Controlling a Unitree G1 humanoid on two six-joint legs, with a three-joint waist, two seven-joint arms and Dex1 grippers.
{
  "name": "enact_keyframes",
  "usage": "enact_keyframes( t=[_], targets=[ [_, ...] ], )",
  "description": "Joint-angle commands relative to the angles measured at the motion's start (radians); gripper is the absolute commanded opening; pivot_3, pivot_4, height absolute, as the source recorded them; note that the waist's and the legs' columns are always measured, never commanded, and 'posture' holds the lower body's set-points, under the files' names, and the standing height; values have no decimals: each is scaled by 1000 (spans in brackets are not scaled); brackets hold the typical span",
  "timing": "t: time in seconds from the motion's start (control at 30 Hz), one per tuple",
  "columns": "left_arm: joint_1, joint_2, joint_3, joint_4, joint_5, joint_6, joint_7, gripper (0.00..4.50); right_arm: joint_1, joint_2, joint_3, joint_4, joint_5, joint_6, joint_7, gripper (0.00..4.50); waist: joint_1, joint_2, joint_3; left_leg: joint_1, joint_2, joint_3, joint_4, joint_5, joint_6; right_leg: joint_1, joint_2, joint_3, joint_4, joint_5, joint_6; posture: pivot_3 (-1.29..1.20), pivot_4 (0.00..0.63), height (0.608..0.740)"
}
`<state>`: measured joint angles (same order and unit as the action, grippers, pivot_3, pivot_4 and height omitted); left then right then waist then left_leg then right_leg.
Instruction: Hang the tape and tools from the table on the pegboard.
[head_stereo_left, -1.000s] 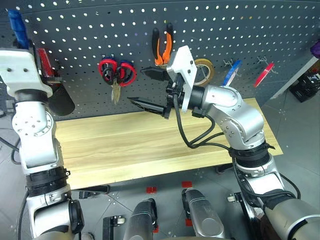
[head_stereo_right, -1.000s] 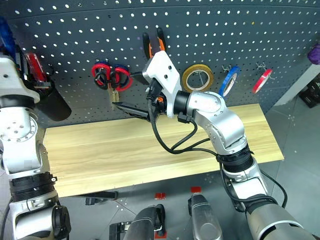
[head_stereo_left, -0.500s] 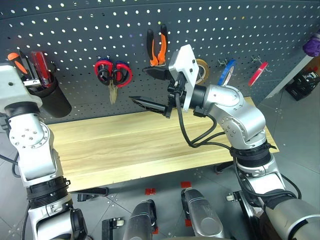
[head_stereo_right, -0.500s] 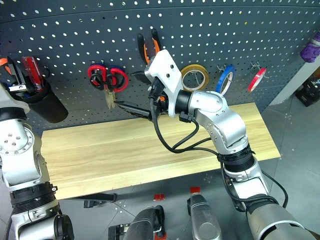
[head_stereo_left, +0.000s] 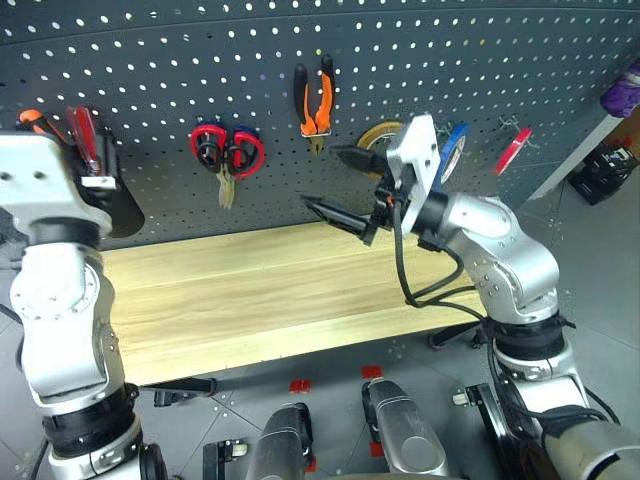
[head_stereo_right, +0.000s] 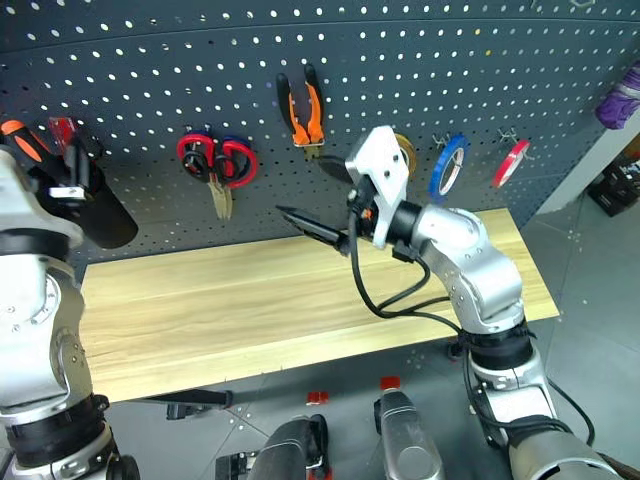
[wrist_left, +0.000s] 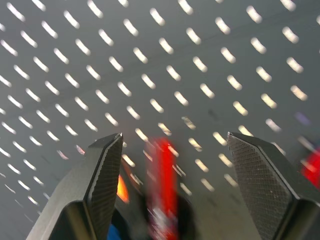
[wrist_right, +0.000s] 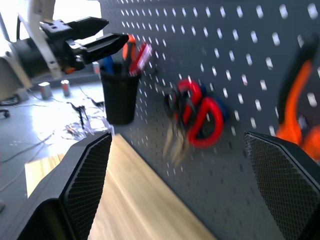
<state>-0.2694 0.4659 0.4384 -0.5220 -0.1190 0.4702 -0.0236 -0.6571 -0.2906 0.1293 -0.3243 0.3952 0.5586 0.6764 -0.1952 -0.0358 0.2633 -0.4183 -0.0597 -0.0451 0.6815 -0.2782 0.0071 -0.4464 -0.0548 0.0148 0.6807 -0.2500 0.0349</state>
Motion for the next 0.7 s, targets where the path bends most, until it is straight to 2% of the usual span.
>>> enact_keyframes(
  t=[0.03, 0.13, 0.3, 0.5, 0.7],
  targets=[
    [90, -42, -4, -112, -36, 47, -22, 3505, 108, -34, -13, -81, -15, -95, 17, 4500, 1, 0, -5, 0, 0, 0, 0, 0, 0, 0, 0, 0, 0, 0, 0, -240, 197, 740],
    [174, -64, -36, -153, -62, 96, -58, 3505, 202, -66, -2, -87, -33, -127, 28, 4500, 3, 0, -11, 1, 0, 0, 0, 0, 0, 1, 0, 0, 0, 0, 0, -238, 192, 740],
    [302, -97, -81, -148, -60, 172, -70, 3505, 336, -73, -36, 17, -87, -181, -35, 4500, 10, 0, -28, 2, 0, 0, 0, 0, 0, 3, 0, 0, -1, 0, 0, -241, 178, 740],
    [364, -130, -82, -66, -72, 66, -103, 3505, 418, -52, -96, 227, -217, -355, -185, 4500, 27, 2, -59, 3, 0, 0, 0, -1, 1, 4, 0, 1, -2, 0, 0, -236, 145, 740],
    [398, -171, -62, 58, -87, -14, -110, 3505, 465, -47, -119, 411, -294, -493, -260, 4500, 32, 8, -100, 4, 0, 1, -1, -1, 1, 5, 0, 1, -2, 0, 0, -233, 103, 740]
  ],
)
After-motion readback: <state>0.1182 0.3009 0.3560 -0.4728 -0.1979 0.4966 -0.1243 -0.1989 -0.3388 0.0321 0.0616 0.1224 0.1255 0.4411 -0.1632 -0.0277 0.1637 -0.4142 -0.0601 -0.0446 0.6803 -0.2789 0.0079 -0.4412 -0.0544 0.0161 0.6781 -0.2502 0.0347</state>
